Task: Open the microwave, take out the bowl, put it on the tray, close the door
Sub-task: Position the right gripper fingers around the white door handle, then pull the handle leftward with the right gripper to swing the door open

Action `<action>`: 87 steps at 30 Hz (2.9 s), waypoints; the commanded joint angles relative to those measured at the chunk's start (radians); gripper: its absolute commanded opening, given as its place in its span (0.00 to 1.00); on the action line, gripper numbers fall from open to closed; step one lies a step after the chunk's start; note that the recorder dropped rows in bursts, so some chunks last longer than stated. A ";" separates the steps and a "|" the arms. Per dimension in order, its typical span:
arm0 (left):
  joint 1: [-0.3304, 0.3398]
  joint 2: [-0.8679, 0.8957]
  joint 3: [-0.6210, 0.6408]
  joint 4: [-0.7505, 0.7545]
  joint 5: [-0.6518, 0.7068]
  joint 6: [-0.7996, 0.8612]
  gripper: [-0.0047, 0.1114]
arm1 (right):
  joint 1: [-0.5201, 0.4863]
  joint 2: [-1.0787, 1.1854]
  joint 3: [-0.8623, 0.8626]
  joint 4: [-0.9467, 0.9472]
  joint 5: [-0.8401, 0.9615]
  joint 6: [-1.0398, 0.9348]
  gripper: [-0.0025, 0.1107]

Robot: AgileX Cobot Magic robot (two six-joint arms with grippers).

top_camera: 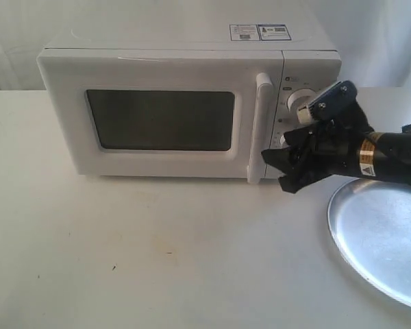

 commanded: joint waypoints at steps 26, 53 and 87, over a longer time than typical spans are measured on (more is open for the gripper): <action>-0.004 -0.003 0.002 -0.005 -0.001 -0.005 0.04 | 0.126 0.108 -0.052 0.175 -0.141 -0.011 0.28; -0.004 -0.003 0.002 -0.005 -0.001 -0.005 0.04 | 0.142 0.075 -0.039 -0.320 -0.624 -0.050 0.02; -0.004 -0.003 0.002 -0.005 -0.001 -0.005 0.04 | 0.142 -0.310 -0.037 -0.676 -0.624 0.918 0.15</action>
